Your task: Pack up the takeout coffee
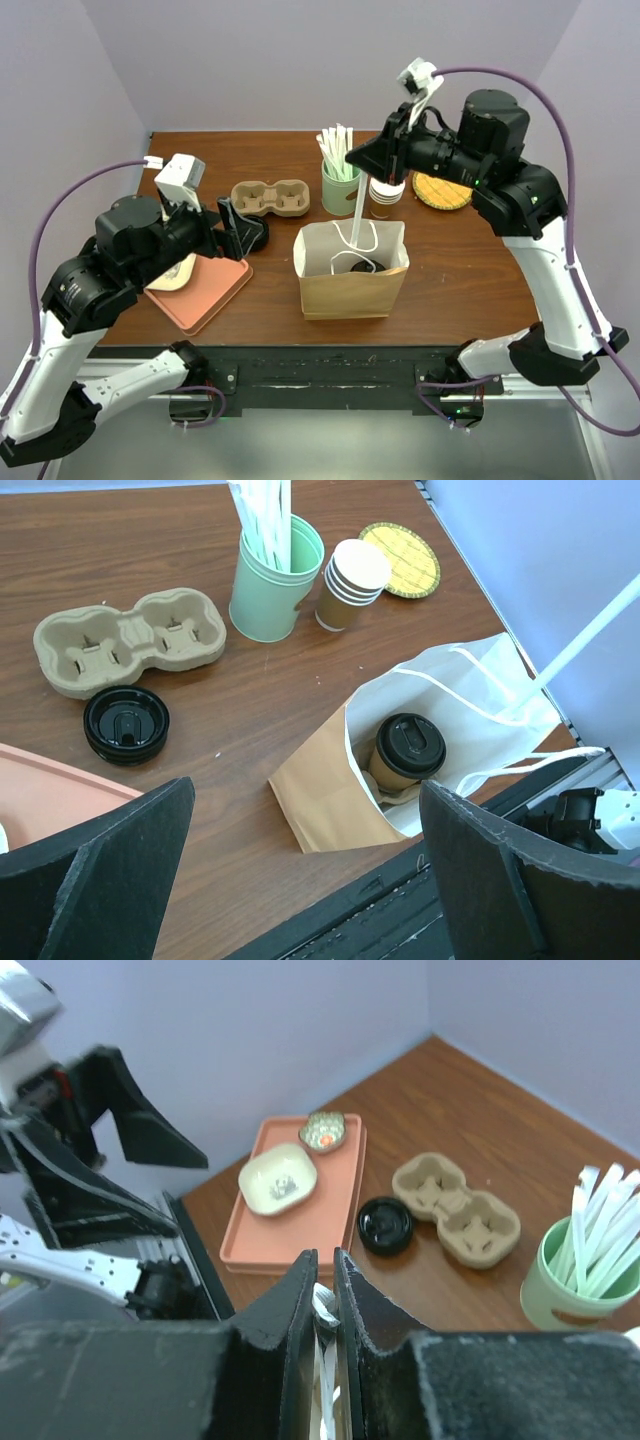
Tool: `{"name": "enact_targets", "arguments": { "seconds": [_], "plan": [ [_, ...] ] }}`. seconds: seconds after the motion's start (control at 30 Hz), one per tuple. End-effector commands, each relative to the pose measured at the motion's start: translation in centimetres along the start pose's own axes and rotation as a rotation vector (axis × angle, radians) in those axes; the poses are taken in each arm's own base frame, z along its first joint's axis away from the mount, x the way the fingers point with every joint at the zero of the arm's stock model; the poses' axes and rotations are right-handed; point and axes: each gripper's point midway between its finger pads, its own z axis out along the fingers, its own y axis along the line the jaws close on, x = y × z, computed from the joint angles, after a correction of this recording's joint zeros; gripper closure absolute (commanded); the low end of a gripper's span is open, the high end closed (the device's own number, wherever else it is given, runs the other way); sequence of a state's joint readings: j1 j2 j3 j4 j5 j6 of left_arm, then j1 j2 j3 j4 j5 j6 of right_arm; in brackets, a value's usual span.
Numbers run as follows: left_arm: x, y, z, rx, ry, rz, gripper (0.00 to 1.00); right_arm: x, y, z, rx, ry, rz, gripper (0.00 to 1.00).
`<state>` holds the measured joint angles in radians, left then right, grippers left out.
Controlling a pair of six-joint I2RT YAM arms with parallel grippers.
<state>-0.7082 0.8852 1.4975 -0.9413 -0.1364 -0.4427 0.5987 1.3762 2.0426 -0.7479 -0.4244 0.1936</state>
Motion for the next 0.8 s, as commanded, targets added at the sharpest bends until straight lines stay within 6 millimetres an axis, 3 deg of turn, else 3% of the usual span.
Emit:
{"name": "enact_targets", "arguments": {
  "seconds": [0.0,0.27,0.6,0.77],
  "plan": [
    [-0.2,0.2,-0.7,0.0,-0.02,0.02,0.0,1.2,0.4,-1.2,0.031,0.032,-0.008,0.85],
    [0.0,0.6,-1.7,0.001,-0.038,0.01,0.0,2.8,2.6,1.4,-0.012,0.054,-0.024,0.87],
    [0.2,0.7,-2.2,0.003,-0.046,-0.003,0.0,1.9,2.3,4.0,0.004,0.019,-0.121,0.87],
    [0.3,0.8,-2.2,0.003,-0.049,-0.011,0.0,3.4,2.5,5.3,-0.015,0.029,-0.13,0.85]
  ]
}}
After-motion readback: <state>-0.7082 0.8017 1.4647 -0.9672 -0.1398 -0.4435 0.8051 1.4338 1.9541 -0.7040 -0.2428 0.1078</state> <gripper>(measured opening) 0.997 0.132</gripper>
